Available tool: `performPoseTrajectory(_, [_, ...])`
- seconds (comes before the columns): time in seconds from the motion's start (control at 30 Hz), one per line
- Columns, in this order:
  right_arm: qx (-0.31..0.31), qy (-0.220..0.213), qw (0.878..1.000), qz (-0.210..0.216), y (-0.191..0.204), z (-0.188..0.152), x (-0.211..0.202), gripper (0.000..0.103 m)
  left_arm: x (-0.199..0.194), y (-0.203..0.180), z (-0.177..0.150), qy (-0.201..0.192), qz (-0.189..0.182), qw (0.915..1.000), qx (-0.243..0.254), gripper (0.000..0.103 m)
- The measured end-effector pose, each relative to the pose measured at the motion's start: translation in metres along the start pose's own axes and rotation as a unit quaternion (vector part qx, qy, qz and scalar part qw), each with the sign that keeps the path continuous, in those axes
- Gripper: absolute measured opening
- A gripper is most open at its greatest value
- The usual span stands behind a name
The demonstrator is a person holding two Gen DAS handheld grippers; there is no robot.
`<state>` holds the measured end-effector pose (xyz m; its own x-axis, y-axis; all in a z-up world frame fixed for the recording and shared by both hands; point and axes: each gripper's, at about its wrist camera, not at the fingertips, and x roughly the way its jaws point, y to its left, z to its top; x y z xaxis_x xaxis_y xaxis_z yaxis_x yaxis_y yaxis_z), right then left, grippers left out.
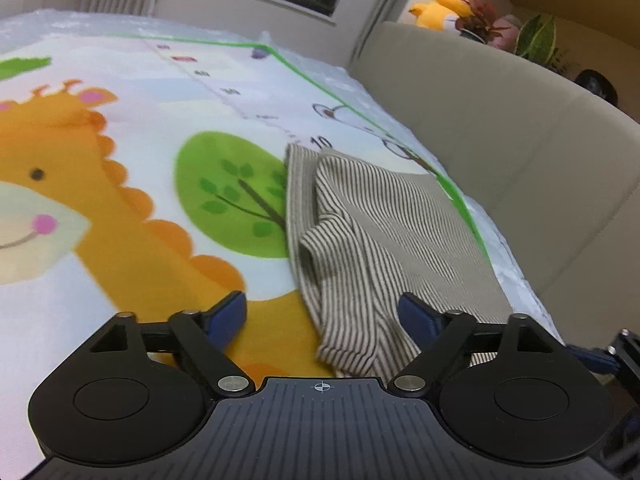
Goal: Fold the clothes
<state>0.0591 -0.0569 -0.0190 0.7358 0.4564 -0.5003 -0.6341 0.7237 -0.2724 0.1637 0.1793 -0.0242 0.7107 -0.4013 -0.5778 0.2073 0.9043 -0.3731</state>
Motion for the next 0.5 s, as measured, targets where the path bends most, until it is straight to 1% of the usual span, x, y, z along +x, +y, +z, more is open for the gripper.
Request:
performPoseTrajectory(0.1, [-0.068, 0.005, 0.997, 0.026, 0.027, 0.000, 0.005, 0.075, -0.016, -0.002, 0.003, -0.016, -0.002, 0.9998, 0.012, 0.092])
performPoseTrajectory(0.2, [-0.118, 0.015, 0.993, 0.026, 0.046, -0.006, 0.022, 0.074, -0.038, -0.010, 0.004, -0.038, -0.005, 0.9981, 0.048, 0.096])
performPoseTrajectory(0.23, [-0.131, 0.014, 0.991, 0.022, 0.050, -0.007, 0.026, 0.070, -0.045, -0.014, 0.003, -0.043, -0.005, 0.9969, 0.065, 0.096])
performPoseTrajectory(0.27, [-0.144, 0.014, 0.989, 0.018, 0.054, -0.009, 0.031, 0.056, -0.052, -0.018, 0.002, -0.049, -0.006, 0.9952, 0.084, 0.096])
performPoseTrajectory(0.3, [-0.126, 0.017, 0.992, 0.024, 0.049, -0.005, 0.033, 0.050, -0.059, -0.024, 0.001, -0.056, -0.008, 0.9918, 0.115, 0.098])
performPoseTrajectory(0.33, [-0.079, 0.025, 0.996, 0.040, 0.035, 0.004, 0.034, 0.045, -0.065, -0.031, -0.003, -0.063, -0.011, 0.9865, 0.151, 0.099])
performPoseTrajectory(0.37, [-0.031, 0.032, 0.997, 0.055, 0.021, 0.013, 0.034, 0.040, -0.071, -0.038, -0.006, -0.068, -0.015, 0.9794, 0.189, 0.100])
performPoseTrajectory(0.4, [0.021, 0.037, 0.997, 0.072, 0.005, 0.018, 0.034, 0.039, -0.076, -0.046, -0.012, -0.071, -0.019, 0.9695, 0.234, 0.102])
performPoseTrajectory(0.43, [0.076, 0.040, 0.992, 0.088, -0.013, 0.021, 0.035, 0.037, -0.079, -0.055, -0.019, -0.072, -0.023, 0.9573, 0.279, 0.103])
performPoseTrajectory(0.47, [0.130, 0.042, 0.985, 0.105, -0.030, 0.024, 0.036, 0.037, -0.079, -0.064, -0.026, -0.070, -0.026, 0.9427, 0.325, 0.103])
performPoseTrajectory(0.5, [0.173, 0.044, 0.977, 0.118, -0.044, 0.025, 0.037, 0.036, -0.077, -0.072, -0.034, -0.063, -0.025, 0.9282, 0.366, 0.103])
